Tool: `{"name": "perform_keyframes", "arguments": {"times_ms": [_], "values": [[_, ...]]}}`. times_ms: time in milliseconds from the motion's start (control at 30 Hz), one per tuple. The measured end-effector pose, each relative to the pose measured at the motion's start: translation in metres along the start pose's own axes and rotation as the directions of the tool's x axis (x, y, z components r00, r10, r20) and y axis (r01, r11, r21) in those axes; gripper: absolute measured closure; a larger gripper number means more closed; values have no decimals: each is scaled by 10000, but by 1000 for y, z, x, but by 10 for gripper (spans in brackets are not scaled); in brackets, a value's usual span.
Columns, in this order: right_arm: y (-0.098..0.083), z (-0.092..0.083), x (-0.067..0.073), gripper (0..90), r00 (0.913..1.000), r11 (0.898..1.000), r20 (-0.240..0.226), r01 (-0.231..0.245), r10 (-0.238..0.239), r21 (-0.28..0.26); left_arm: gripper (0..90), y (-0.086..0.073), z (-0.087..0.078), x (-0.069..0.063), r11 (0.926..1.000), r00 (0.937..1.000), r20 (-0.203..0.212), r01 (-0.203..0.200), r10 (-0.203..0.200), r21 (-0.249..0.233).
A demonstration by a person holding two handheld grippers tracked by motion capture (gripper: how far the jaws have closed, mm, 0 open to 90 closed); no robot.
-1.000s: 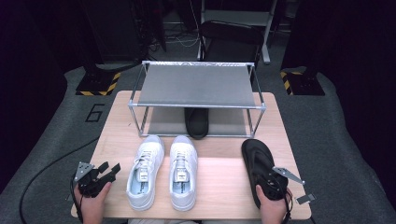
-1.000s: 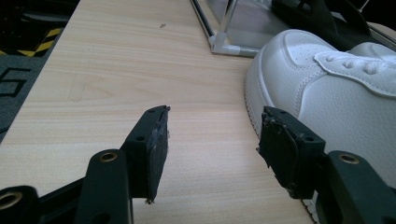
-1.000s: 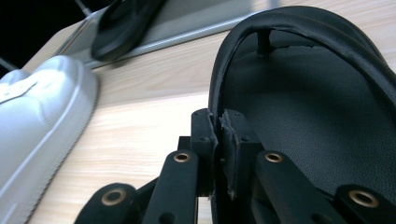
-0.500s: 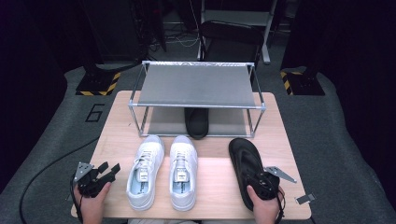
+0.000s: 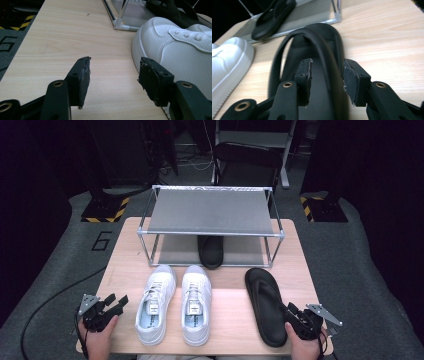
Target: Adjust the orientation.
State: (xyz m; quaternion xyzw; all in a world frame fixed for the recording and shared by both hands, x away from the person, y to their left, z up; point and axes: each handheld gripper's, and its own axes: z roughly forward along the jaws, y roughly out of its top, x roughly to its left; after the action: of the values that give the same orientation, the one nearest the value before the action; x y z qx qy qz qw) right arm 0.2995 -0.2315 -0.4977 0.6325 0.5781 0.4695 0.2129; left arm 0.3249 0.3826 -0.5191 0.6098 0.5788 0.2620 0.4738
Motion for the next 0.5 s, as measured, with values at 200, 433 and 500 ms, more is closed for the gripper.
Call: {"name": "perform_keyframes", "arguments": {"times_ms": [200, 433, 500], "values": [[-8, 7, -8, 574, 9989, 9961, -116, -439, 449, 767, 422, 0, -1, 1, 10000, 10000, -29, 67, -67, 6], [-14, 15, -16, 597, 9969, 9904, -227, -722, 754, 1182, 422, 0, -1, 1, 10000, 10000, -27, 52, -52, 1], [-14, 15, -17, 600, 9963, 9901, -291, -767, 806, 1174, 422, 0, -2, 3, 10000, 10000, -33, -59, 59, 65]]}}
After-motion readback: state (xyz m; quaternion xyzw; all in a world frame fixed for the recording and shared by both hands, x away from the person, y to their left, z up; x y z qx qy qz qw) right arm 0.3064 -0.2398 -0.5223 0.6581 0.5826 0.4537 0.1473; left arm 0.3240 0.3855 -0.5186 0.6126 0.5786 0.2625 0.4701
